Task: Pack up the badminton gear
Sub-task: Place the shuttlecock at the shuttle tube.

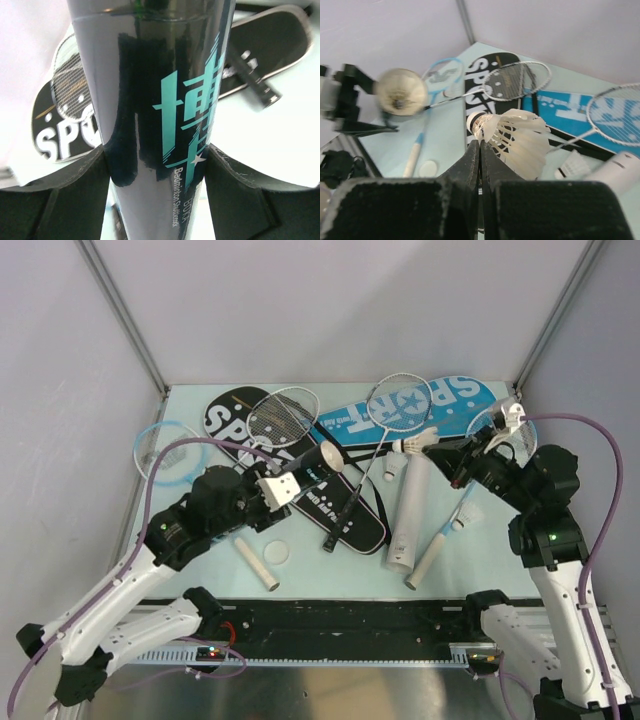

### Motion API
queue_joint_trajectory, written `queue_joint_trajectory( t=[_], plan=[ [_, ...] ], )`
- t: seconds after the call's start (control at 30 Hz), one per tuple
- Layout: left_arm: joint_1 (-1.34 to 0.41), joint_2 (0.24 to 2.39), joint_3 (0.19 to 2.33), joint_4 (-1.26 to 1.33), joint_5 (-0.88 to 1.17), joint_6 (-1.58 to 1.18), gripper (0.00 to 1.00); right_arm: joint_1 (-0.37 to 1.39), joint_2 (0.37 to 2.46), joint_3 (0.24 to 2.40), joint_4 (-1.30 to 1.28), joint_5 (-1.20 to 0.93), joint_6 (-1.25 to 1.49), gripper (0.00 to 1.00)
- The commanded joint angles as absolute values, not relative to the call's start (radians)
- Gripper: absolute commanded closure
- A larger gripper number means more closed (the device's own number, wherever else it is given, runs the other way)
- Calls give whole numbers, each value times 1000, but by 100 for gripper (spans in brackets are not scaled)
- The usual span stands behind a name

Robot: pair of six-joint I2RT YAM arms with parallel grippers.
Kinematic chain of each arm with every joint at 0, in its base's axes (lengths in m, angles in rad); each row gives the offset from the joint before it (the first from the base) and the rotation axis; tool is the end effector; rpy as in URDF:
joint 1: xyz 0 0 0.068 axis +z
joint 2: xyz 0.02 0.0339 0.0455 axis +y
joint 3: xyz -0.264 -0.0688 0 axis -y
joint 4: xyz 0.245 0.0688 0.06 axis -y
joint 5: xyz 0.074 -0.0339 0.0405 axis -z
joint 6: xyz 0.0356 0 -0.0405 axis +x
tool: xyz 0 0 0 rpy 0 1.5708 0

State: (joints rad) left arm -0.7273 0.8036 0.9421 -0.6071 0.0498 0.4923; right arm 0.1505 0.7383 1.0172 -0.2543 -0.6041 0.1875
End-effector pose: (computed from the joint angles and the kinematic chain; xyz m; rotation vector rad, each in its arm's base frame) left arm 0.1250 -0.1136 0.3473 1.1964 1.6579 -0.1979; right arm 0.1423 0.0420 0.4189 -0.4577 1.5303 0.7296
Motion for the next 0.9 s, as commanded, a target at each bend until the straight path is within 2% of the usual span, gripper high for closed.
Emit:
queue_joint_trajectory(
  t=[0.0, 0.23, 0.53, 0.87],
  plan=[
    [-759, 805, 981, -646, -204, 651, 76, 210, 732, 1097, -189, -705, 179, 100],
    [-819, 769, 972, -658, -236, 666, 76, 360, 764, 1106, -178, -734, 193, 100],
    [-854, 724, 948, -658, -176, 648, 78, 608, 834, 1106, -143, -593, 157, 100],
    [-865, 720, 944, -658, -156, 632, 78, 777, 953, 1105, -73, -435, 76, 100]
  ],
)
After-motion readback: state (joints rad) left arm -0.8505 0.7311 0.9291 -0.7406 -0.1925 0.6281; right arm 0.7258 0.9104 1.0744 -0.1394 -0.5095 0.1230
